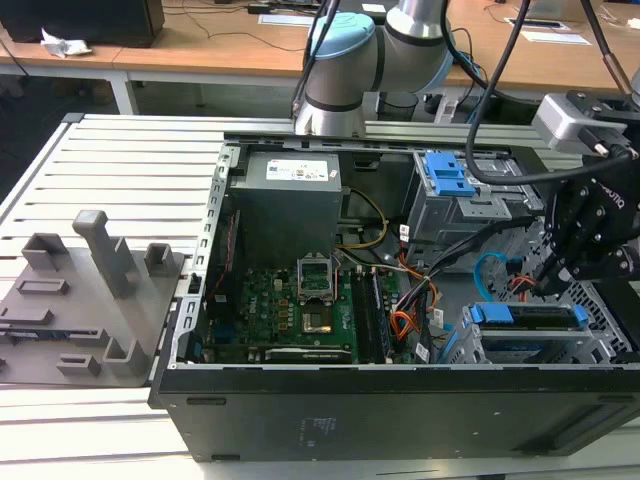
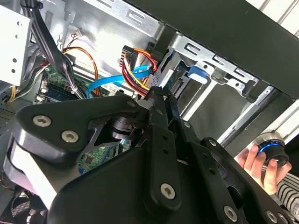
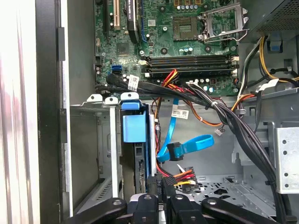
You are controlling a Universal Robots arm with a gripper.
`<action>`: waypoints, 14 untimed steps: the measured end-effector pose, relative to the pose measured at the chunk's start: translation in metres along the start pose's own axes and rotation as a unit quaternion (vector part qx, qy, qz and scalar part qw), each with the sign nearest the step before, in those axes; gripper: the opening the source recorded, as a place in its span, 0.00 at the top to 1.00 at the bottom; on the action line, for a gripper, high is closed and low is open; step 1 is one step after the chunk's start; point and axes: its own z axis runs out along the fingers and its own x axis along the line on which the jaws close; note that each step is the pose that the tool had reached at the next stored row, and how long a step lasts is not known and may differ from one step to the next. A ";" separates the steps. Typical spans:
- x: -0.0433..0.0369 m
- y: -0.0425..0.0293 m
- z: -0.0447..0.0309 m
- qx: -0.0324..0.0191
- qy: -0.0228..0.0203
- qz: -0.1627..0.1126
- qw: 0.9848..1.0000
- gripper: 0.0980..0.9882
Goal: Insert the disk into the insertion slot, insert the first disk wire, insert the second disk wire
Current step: 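Insert the first disk wire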
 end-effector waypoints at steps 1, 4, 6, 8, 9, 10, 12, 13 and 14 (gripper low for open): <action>0.0018 -0.0001 0.0001 0.000 0.000 0.000 1.000 0.93; 0.0053 -0.0004 0.0003 0.000 0.000 0.000 1.000 0.93; 0.0076 -0.0006 0.0004 0.000 0.000 0.000 1.000 0.93; 0.0095 -0.0008 0.0005 0.000 0.000 0.000 1.000 0.93; 0.0105 -0.0008 0.0005 0.000 0.000 0.000 1.000 0.93; 0.0112 -0.0009 0.0006 0.000 0.000 0.000 1.000 0.93; 0.0131 -0.0010 0.0007 0.000 0.000 0.000 1.000 0.93; 0.0132 -0.0010 0.0007 0.000 0.000 0.000 1.000 0.93; 0.0133 -0.0010 0.0003 0.000 0.000 0.000 1.000 0.93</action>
